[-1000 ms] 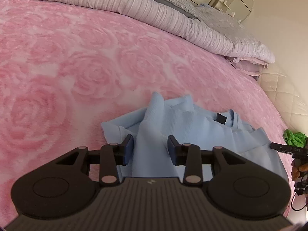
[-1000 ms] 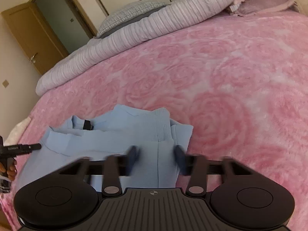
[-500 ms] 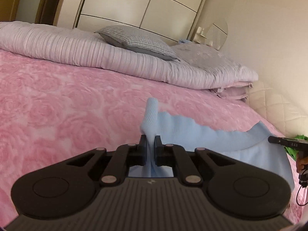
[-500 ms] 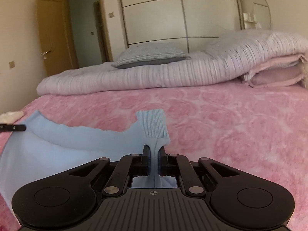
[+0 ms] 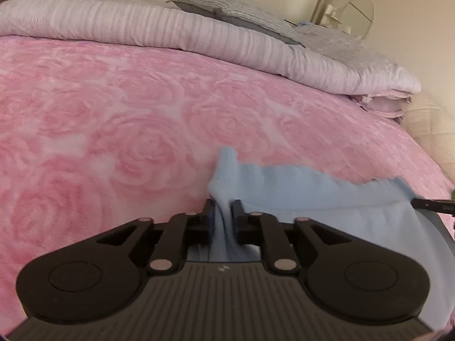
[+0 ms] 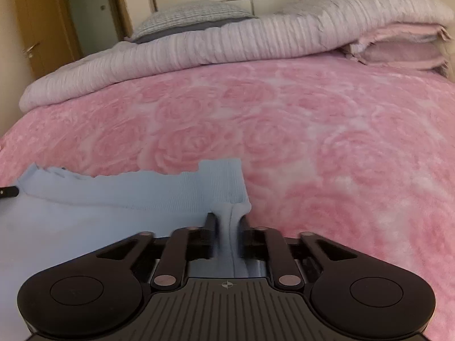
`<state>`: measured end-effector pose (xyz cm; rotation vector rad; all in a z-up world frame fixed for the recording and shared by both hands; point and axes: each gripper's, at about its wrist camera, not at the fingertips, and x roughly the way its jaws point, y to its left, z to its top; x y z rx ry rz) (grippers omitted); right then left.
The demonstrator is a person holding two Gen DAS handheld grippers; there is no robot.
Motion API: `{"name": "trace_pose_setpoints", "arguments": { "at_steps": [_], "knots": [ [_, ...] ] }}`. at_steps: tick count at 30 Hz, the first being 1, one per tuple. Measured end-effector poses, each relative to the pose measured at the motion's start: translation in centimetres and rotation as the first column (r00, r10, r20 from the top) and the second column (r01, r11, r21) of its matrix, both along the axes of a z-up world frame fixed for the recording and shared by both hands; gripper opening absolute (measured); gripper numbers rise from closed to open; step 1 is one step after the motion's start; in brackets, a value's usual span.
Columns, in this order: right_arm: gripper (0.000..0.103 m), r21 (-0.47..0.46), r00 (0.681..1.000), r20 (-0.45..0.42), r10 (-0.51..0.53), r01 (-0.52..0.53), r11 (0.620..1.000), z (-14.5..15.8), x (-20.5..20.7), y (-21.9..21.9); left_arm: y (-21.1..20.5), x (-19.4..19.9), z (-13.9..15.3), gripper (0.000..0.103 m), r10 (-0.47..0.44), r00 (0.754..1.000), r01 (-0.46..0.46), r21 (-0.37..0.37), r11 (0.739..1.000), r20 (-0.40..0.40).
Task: Fold clothes
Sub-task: 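Grasp the folded shirt edge with both grippers and fold it over again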
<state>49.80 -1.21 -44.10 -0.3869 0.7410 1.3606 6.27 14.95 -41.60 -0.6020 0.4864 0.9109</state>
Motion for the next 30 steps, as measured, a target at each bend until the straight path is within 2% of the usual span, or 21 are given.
{"name": "trace_pose_setpoints", "arguments": {
  "at_steps": [2, 4, 6, 8, 10, 11, 15, 19, 22, 24, 26, 28, 29, 30],
  "knots": [
    [0.042, 0.016, 0.997, -0.014, -0.070, 0.070, 0.997, 1.4, 0.4, -1.7, -0.5, -1.4, 1.2, 0.019, 0.035, 0.999, -0.035, -0.035, 0.999, 0.025],
    [0.046, 0.062, 0.992, -0.053, -0.116, 0.119, 0.991, 3.0, 0.6, -4.4, -2.1, -4.1, 2.4, 0.020, 0.080, 0.993, -0.074, -0.073, 0.995, 0.081],
    [0.050, 0.102, 0.979, -0.127, -0.158, 0.172, 0.980, 4.5, 0.9, -8.1, -4.1, -6.7, 3.4, 0.028, 0.129, 0.983, -0.114, -0.114, 0.987, 0.133],
    [0.052, 0.120, 0.957, -0.209, -0.200, 0.228, 0.966, 5.3, 0.9, -11.9, -6.8, -9.3, 3.8, 0.032, 0.181, 0.966, -0.150, -0.169, 0.974, 0.185],
    [0.052, 0.108, 0.922, -0.301, -0.245, 0.288, 0.951, 5.3, 0.9, -15.9, -9.9, -11.4, 3.6, 0.034, 0.234, 0.940, -0.172, -0.246, 0.954, 0.247],
    [0.052, 0.089, 0.897, -0.351, -0.270, 0.318, 0.944, 4.8, 0.7, -17.7, -11.5, -12.3, 3.3, 0.034, 0.260, 0.925, -0.177, -0.290, 0.940, 0.278],
    [0.052, -0.005, 0.770, -0.536, -0.346, 0.407, 0.914, 2.9, -0.5, -22.9, -15.9, -13.6, 1.1, 0.034, 0.396, 0.824, -0.184, -0.469, 0.864, 0.406],
    [0.052, -0.075, 0.591, -0.724, -0.356, 0.446, 0.892, 1.0, -1.6, -24.6, -17.2, -13.5, -1.0, 0.035, 0.530, 0.695, -0.189, -0.587, 0.787, 0.486],
    [0.052, -0.086, 0.506, -0.795, -0.334, 0.451, 0.888, 0.5, -1.7, -23.8, -16.6, -13.0, -2.1, 0.036, 0.574, 0.654, -0.207, -0.613, 0.762, 0.493],
    [0.052, -0.103, 0.469, -0.809, -0.353, 0.479, 0.872, 0.2, -1.4, -23.0, -16.2, -12.4, -2.7, 0.036, 0.602, 0.652, -0.238, -0.630, 0.739, 0.461],
    [0.052, -0.120, 0.432, -0.822, -0.371, 0.506, 0.854, 0.0, -1.1, -22.2, -15.8, -12.0, -2.9, 0.032, 0.600, 0.660, -0.256, -0.614, 0.746, 0.453],
    [0.050, -0.135, 0.422, -0.818, -0.391, 0.520, 0.843, -0.2, -0.9, -21.6, -15.5, -11.6, -3.0, 0.028, 0.595, 0.668, -0.273, -0.596, 0.755, 0.447],
    [0.029, -0.130, 0.451, -0.799, -0.398, 0.516, 0.847, -0.1, -0.8, -21.3, -15.2, -11.3, -2.8, 0.021, 0.578, 0.687, -0.280, -0.573, 0.770, 0.441],
    [0.017, -0.125, 0.481, -0.779, -0.404, 0.512, 0.850, 0.0, -0.8, -20.9, -14.9, -11.1, -2.3, 0.015, 0.547, 0.718, -0.281, -0.540, 0.794, 0.431]
  ]
}}
